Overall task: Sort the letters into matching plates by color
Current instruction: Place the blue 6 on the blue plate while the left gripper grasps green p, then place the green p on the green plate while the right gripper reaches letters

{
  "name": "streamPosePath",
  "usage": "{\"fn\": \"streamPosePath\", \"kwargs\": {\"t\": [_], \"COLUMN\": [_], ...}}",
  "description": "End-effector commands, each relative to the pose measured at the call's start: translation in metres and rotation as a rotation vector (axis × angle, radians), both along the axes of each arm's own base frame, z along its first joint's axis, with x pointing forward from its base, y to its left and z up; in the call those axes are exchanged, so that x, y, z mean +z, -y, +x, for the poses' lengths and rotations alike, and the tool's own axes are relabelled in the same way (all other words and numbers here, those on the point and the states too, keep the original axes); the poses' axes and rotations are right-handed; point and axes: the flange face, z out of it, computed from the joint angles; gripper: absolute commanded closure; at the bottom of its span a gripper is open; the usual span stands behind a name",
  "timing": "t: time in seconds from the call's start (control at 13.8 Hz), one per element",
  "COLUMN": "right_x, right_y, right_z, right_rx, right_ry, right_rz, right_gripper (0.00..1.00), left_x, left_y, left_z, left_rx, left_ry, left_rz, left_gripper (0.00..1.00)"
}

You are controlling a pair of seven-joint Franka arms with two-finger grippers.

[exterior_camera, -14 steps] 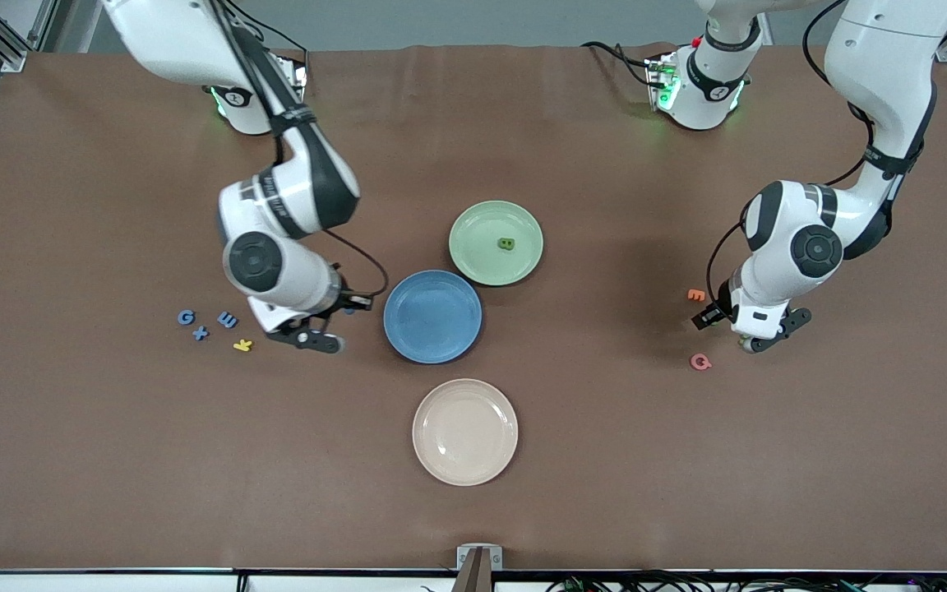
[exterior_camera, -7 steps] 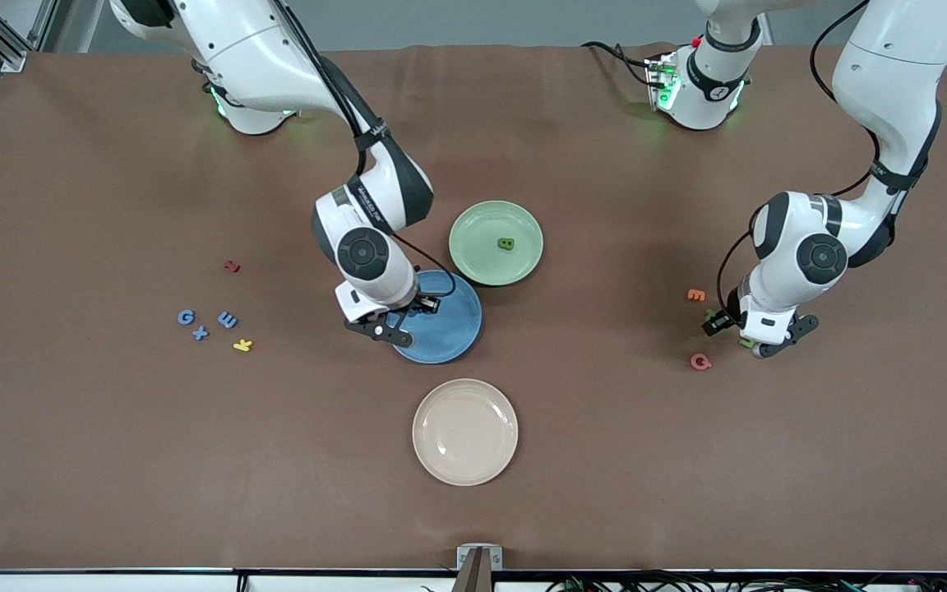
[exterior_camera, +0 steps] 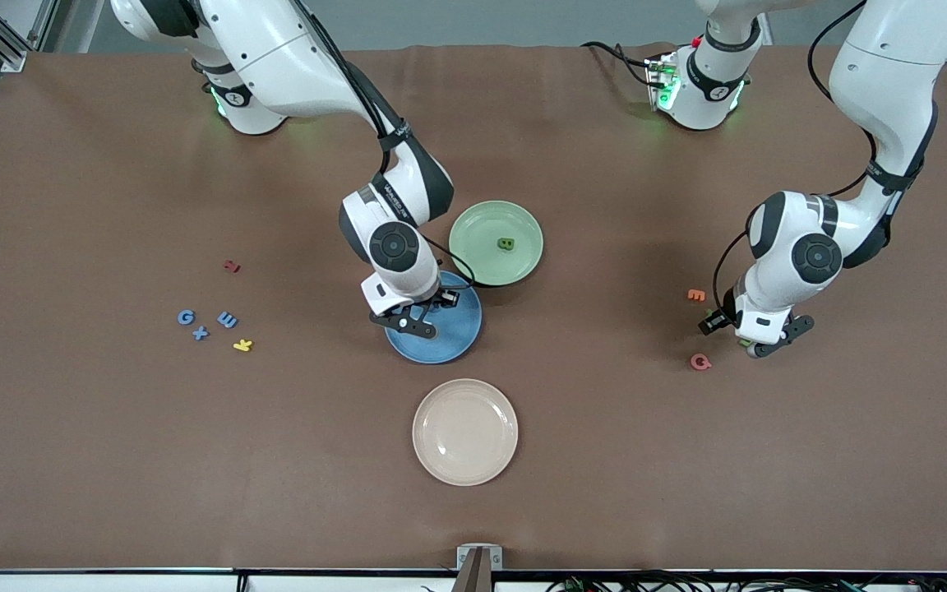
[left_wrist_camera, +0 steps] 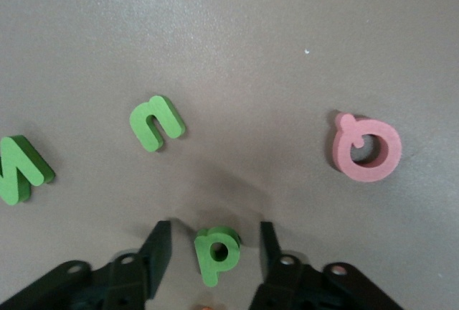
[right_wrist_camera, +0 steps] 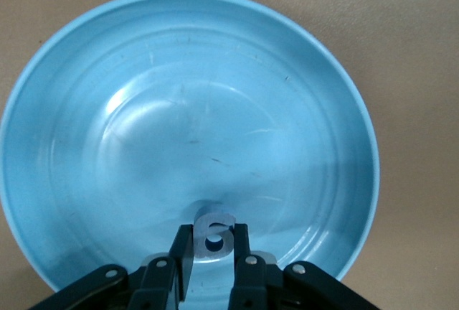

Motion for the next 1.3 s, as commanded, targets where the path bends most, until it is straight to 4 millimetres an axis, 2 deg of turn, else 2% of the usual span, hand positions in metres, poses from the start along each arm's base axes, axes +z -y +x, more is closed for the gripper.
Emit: {"fn": "streamPosePath", "kwargs": {"t": [0.0,0.07,0.14,0.22,0.29,0.36,0.51,0.65,0.87,1.01,1.23], "right_x": [0.004,0.004,0.008,0.016,0.035,0.062,0.109,0.142,0.152,0.15,0.131], "right_y": [-0.004,-0.002,0.002,0.009,0.023,0.046,0.109,0.172,0.269,0.329,0.396], "right_z": [0.001,0.002,0.003,0.005,0.011,0.023,0.047,0.062,0.069,0.071,0.068], "right_rx": [-0.009,-0.009,-0.009,-0.003,0.015,0.05,0.119,0.184,0.287,0.338,0.423], "right_ry": [-0.008,-0.011,-0.026,-0.049,-0.07,-0.089,-0.138,-0.165,-0.161,-0.166,-0.159], "right_rz": [0.007,0.004,-0.002,-0.014,-0.016,-0.004,0.024,0.05,0.023,0.045,0.055], "right_gripper": [0.5,0.13,0.0,0.0,0.0,0.0,0.0,0.0,0.0,0.0,0.0], "left_x": [-0.004,-0.007,-0.006,-0.005,-0.001,0.008,0.028,0.048,0.064,0.07,0.074], "left_y": [0.001,0.001,0.002,0.003,0.004,0.003,0.008,0.03,0.081,0.119,0.182], "left_z": [-0.004,-0.004,-0.004,-0.004,-0.003,-0.001,0.004,0.004,-0.006,-0.018,-0.044], "left_rx": [-0.009,-0.009,-0.011,-0.012,-0.015,-0.019,-0.024,-0.073,-0.146,-0.193,-0.205], "left_ry": [-0.001,-0.007,-0.006,-0.007,-0.001,0.014,0.032,0.027,0.026,0.02,0.008], "left_rz": [0.006,0.005,0.005,0.005,0.006,0.009,0.018,0.021,0.001,-0.015,-0.037], "left_gripper": [0.58,0.65,0.75,0.88,0.97,0.99,0.99,1.0,1.0,1.0,1.0]}}
